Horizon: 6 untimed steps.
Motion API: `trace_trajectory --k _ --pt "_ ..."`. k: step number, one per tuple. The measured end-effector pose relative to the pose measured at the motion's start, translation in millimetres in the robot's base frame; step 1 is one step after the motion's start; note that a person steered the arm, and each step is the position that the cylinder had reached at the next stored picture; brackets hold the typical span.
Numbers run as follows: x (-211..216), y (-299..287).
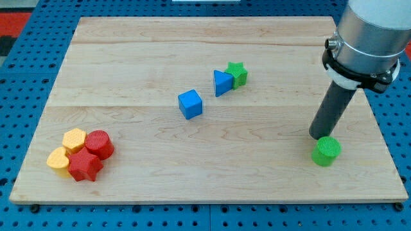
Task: Push the blue cube towards bottom center
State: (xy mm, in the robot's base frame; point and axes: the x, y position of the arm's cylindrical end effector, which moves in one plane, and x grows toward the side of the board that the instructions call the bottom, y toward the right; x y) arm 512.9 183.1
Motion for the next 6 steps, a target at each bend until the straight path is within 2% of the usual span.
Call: trace_trajectory --k 1,2,4,5,6 --pt "1 0" --pt "5 -31" --pt "21 -143" --pt "18 -223" --pt "-17 -285"
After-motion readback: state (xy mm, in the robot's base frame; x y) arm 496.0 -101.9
